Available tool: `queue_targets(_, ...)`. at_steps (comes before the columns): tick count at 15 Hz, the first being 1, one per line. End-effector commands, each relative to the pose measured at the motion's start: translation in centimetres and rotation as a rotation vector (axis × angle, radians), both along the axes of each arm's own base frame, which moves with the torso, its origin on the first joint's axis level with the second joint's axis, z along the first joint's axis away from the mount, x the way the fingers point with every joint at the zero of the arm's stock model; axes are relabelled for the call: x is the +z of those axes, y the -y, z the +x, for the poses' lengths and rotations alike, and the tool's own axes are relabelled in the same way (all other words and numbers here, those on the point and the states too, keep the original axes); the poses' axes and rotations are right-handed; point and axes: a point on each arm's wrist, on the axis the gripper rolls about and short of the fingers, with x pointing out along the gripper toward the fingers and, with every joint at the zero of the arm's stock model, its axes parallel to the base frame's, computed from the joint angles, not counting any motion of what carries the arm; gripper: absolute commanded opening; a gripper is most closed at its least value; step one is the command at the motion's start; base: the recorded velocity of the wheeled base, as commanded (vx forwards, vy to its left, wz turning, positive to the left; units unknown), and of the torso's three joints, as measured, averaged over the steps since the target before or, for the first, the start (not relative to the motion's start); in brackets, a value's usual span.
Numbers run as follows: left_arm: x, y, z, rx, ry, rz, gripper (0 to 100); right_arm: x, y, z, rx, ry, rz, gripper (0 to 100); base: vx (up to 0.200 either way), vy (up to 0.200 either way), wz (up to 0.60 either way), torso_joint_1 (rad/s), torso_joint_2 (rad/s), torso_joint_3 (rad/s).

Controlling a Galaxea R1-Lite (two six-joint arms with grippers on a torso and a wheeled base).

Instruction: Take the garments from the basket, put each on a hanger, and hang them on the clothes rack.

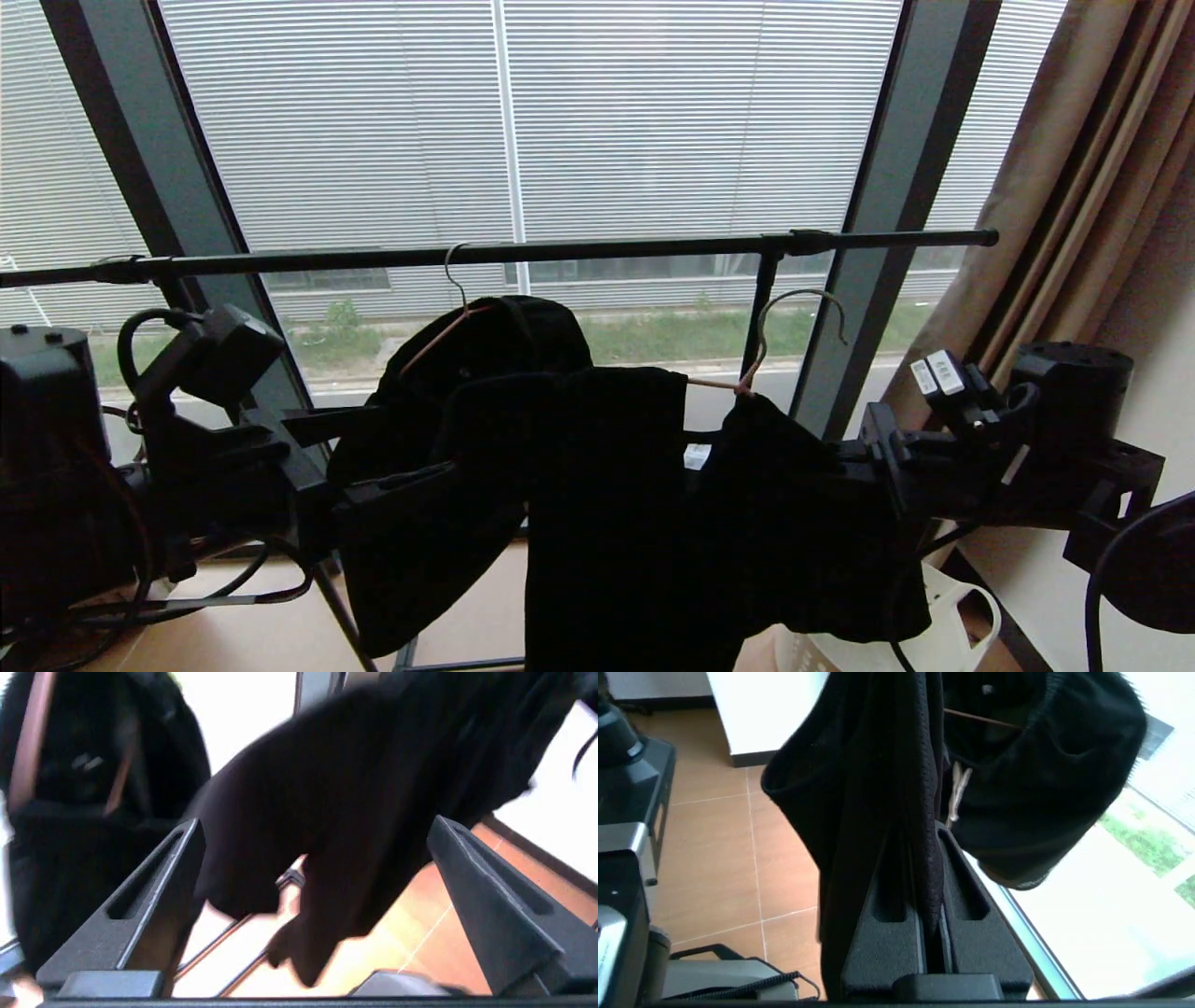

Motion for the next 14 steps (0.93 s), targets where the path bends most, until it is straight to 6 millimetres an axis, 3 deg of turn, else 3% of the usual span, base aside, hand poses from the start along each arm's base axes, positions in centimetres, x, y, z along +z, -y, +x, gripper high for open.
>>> queue_targets(1, -2.4, -1.2, 0.8, 0.04, -0.042, 0.007, 100, 0.0, 0.2, -0.1, 0.026, -0.004, 0.01, 0, 0.0, 0.0, 0.0, 0.0, 0.0, 0.0)
queue_targets(3, -3.2, -1.1, 1.5, 0.041, -0.041, 0.008, 100, -0.1, 0.3, -0.1, 0.035, -0.008, 0.012, 0, 0.0, 0.0, 0.0, 0.0, 0.0, 0.0)
queue_targets(5, -4.7, -0.7, 3.4, 0.039, -0.014, -0.003, 100, -0.3, 0.2, -0.4, 0.04, -0.014, 0.01, 0, 0.0, 0.0, 0.0, 0.0, 0.0, 0.0)
queue_targets(11, -5.1, -0.5, 3.2, 0.029, -0.034, -0.006, 100, -0.2, 0.1, -0.7, 0.046, -0.016, 0.01, 0, 0.0, 0.0, 0.0, 0.0, 0.0, 0.0)
queue_targets(12, -5.1, -0.5, 3.3, 0.029, -0.035, -0.005, 0, -0.3, 0.1, -0.7, 0.046, -0.019, 0.009, 0, 0.0, 0.0, 0.0, 0.0, 0.0, 0.0)
queue_targets(14, -5.0, -0.5, 3.5, 0.035, -0.034, -0.008, 0, -0.3, 0.2, -0.7, 0.044, -0.017, 0.01, 0, 0.0, 0.0, 0.0, 0.0, 0.0, 0.0)
